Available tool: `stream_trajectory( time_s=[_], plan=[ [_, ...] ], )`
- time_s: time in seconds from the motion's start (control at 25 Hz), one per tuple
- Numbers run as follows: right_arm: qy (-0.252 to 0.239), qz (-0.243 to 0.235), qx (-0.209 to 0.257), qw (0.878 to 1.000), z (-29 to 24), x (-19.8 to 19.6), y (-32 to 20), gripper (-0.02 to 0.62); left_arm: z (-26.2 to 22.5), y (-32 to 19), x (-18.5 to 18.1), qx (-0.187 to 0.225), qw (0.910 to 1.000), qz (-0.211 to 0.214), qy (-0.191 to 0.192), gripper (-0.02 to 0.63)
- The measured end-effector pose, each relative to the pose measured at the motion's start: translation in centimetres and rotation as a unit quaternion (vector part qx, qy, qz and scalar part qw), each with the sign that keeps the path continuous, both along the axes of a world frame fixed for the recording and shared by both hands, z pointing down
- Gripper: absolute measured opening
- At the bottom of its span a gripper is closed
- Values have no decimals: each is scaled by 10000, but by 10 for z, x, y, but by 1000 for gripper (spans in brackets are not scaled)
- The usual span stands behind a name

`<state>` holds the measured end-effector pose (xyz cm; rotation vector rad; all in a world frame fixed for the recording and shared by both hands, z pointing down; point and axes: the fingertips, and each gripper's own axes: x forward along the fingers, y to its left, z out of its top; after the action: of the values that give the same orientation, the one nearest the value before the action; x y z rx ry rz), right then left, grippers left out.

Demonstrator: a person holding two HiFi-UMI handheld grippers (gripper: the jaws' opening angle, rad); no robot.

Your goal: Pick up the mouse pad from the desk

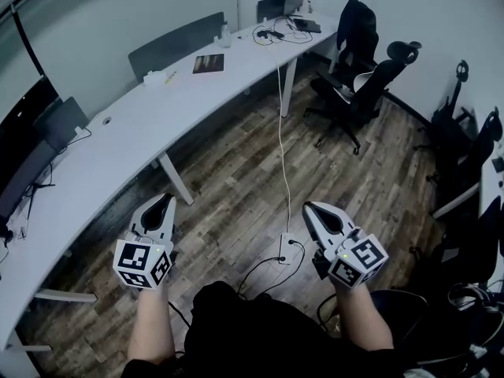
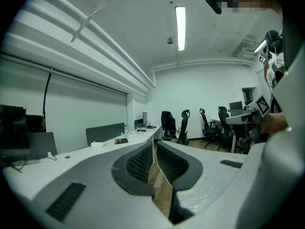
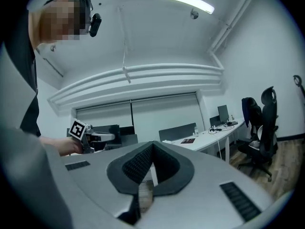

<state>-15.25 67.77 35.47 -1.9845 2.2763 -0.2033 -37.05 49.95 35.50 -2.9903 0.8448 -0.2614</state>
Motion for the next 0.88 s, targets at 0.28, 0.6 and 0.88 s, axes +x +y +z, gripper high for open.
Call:
stream_trajectory(
  time_s=[0.28,0.6,0.88],
  plan=[
    [-366,-124,-80,9992,23,20,-6,3,12,-16,13,-162,9997,-165,93,35],
    [-380,-242,-311,9985,43,52,-83,3,30,-87,52,-309,9993,-115,178,35],
    [-365,-271,-606,9971,61,87,-188,3,48,-197,101,-516,9983,56,258,35]
  ],
)
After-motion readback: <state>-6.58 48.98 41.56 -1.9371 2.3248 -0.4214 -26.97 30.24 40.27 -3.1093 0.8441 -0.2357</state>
